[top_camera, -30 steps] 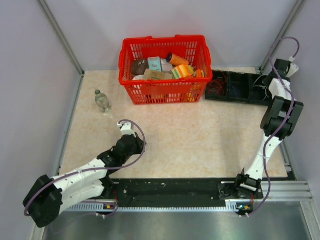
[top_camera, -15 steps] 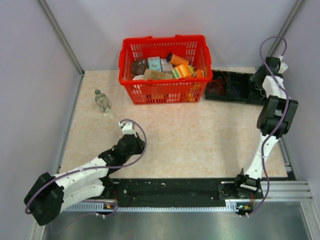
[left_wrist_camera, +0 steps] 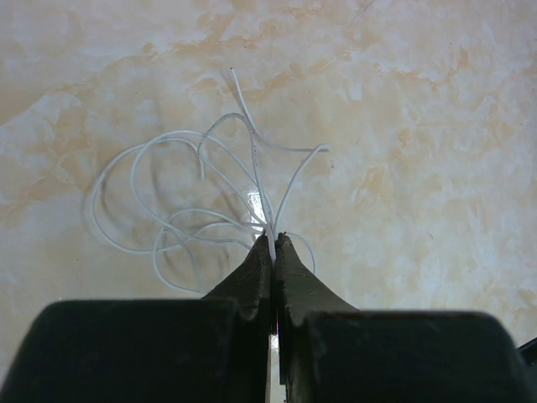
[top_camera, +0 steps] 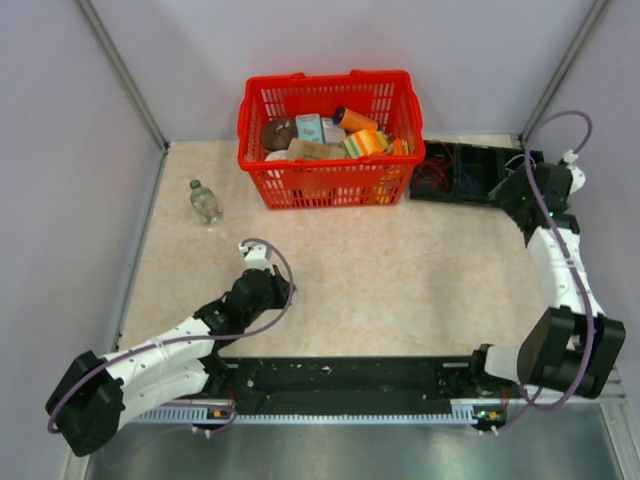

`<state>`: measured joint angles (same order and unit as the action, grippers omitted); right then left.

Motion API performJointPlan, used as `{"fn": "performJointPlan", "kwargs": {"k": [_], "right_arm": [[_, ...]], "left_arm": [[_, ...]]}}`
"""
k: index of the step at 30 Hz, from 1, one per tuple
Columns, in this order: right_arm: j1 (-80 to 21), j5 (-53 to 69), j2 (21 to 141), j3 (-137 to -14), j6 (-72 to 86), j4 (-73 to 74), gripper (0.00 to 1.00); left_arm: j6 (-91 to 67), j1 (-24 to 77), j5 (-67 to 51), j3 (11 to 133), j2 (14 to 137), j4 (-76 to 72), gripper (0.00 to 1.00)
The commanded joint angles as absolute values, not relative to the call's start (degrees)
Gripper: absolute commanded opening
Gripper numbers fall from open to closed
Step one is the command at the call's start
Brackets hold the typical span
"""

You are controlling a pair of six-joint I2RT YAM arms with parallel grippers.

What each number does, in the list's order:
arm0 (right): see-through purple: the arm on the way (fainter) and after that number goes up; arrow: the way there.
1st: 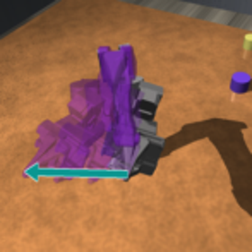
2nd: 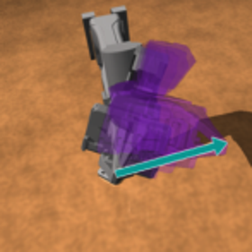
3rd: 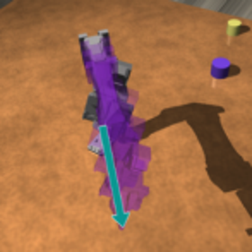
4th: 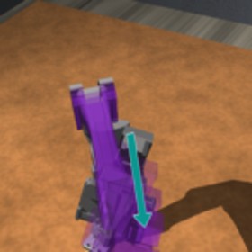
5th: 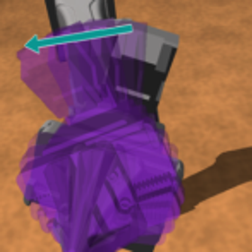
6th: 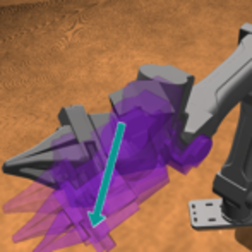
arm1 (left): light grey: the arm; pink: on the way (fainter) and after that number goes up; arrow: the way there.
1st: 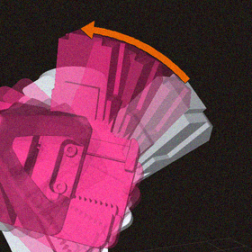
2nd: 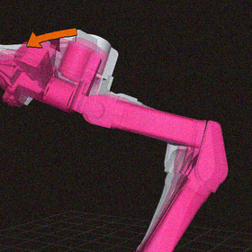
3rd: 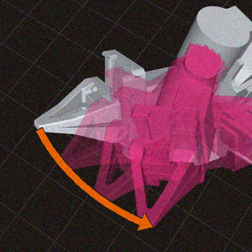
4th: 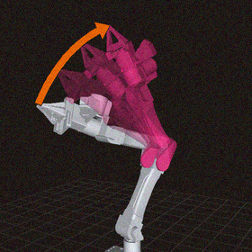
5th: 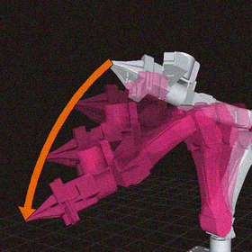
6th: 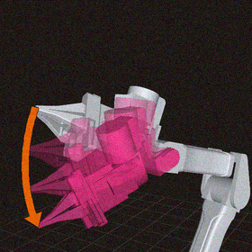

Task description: Untangle the cables

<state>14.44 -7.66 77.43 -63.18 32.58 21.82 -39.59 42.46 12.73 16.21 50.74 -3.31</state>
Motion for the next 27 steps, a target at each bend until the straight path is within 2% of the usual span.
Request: {"fn": "performJointPlan", "kwargs": {"k": [1,9,13,15,20,27], "right_arm": [[5.8,3.6,66.3,-51.9,30.2,14.9,0.87],[-15.1,23.0,57.3,-38.9,28.0,5.6,0.84],[-27.4,26.5,59.6,-32.1,33.2,-6.2,0.83],[-32.1,23.8,63.3,-31.4,38.2,-8.6,0.80],[-35.9,26.7,75.7,-29.8,55.0,-22.6,0.73],[-38.1,27.2,83.0,-29.7,60.8,-33.1,0.73]], "left_arm": [[-38.2,42.5,11.9,17.5,51.5,-6.3,0.00],[-34.7,42.5,5.1,18.4,53.2,-9.0,0.00],[-29.9,42.5,-7.4,18.0,51.2,-12.5,0.00],[-29.7,42.5,-9.0,16.9,49.5,-13.3,0.00],[-30.4,42.5,-8.4,15.1,49.0,-14.3,0.06],[-30.2,42.5,-8.8,17.6,54.7,-14.2,0.10]]}}
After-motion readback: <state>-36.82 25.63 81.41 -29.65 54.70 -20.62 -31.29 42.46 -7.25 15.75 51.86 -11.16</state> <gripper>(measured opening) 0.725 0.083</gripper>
